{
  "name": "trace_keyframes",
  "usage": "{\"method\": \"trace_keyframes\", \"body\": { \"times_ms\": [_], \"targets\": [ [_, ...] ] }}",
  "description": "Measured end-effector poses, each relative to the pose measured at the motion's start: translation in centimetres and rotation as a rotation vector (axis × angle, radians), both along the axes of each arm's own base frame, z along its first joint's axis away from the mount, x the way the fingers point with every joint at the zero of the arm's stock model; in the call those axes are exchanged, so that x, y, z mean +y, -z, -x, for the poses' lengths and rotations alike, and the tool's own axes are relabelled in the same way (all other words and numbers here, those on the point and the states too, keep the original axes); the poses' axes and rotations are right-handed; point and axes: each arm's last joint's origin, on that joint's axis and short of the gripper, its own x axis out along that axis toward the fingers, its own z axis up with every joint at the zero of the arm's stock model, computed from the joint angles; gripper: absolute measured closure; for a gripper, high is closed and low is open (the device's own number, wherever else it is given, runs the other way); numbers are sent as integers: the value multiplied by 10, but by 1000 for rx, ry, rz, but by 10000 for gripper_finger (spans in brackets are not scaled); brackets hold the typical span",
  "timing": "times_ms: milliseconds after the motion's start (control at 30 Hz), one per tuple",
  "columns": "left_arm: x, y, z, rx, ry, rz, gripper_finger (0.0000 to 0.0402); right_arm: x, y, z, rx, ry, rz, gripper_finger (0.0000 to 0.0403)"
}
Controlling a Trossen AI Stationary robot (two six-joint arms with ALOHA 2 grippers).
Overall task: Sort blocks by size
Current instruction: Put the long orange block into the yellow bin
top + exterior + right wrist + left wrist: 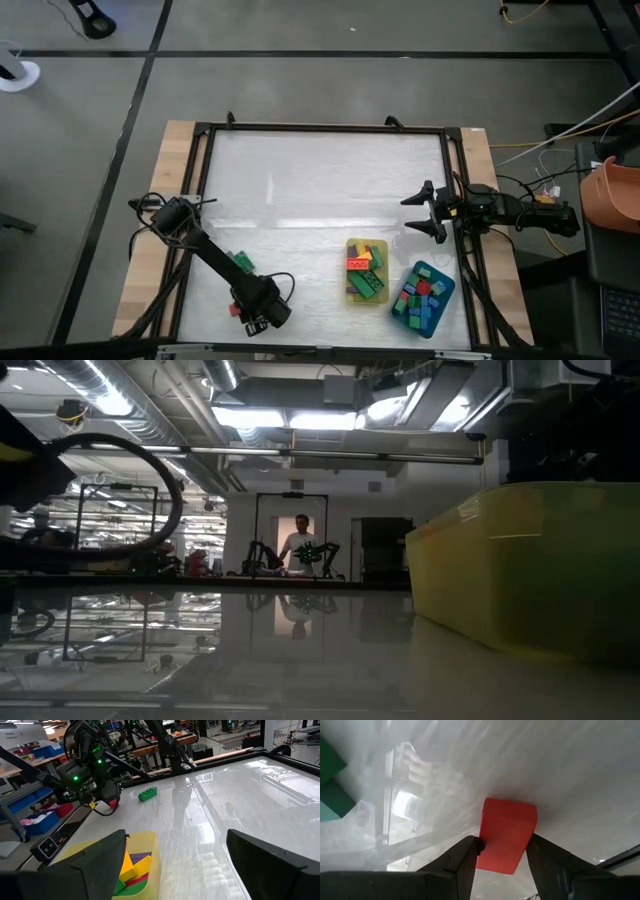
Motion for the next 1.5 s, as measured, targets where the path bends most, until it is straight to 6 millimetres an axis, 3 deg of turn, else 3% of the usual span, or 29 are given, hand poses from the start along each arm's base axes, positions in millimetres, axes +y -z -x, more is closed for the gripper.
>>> {"method": "trace_keyframes", "body": {
  "times_ms": [800, 1133, 1500],
  "targets": [
    [-2, 2, -2, -90, -10, -77, 246, 0, 0, 0, 0, 0, 0, 59],
    [-5, 5, -12, -207, -19, -56, 246, 0, 0, 0, 0, 0, 0, 59],
    [-4, 4, -18, -258, -39, -61, 275, 0, 0, 0, 0, 2, 0, 59]
  ]
}}
